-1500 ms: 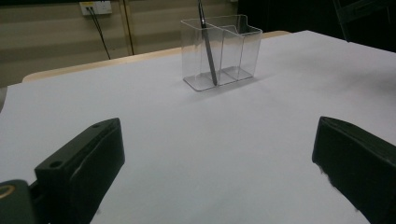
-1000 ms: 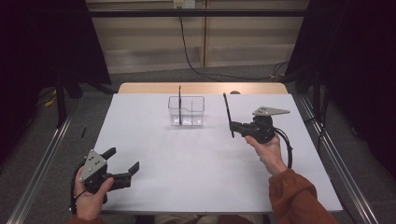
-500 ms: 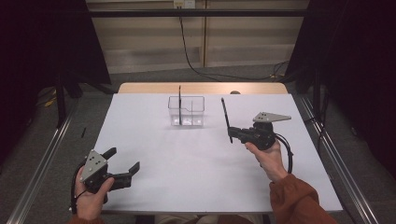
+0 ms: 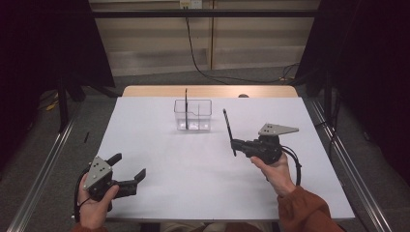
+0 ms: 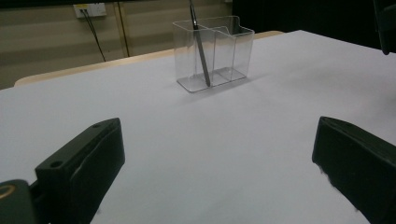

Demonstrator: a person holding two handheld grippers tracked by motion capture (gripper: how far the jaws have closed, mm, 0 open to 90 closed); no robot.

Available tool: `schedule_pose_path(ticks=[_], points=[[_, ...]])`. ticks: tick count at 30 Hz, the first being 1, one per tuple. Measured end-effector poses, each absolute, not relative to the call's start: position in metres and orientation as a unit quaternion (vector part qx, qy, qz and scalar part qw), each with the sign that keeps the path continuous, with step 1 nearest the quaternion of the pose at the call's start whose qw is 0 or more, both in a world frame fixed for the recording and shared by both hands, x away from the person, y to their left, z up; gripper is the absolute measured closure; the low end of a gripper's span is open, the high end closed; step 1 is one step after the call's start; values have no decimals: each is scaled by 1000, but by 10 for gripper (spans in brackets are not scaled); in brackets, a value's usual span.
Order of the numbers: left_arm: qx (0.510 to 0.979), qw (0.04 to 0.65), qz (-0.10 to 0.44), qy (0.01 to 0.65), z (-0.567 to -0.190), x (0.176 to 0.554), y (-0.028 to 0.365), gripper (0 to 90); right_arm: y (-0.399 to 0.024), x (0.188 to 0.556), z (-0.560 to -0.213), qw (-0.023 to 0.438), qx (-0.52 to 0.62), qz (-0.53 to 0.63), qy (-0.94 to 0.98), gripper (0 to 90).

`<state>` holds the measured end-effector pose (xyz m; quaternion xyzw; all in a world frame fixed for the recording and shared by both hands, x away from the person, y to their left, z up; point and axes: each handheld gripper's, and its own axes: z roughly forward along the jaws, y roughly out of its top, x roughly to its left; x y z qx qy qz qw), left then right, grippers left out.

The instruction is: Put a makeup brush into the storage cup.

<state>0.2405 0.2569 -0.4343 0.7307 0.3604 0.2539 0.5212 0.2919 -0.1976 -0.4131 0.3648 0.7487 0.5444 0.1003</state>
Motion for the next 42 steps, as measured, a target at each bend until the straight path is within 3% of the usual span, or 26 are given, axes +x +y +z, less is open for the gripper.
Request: schedule_pose_path(ticks=[29, 42], points=[[743, 548, 228, 309, -420, 240, 224, 15, -165, 272, -421, 71, 320, 552, 767, 849], [744, 571, 204, 282, -408, 251, 190, 14, -158, 270, -422, 64, 310, 554, 770, 849]])
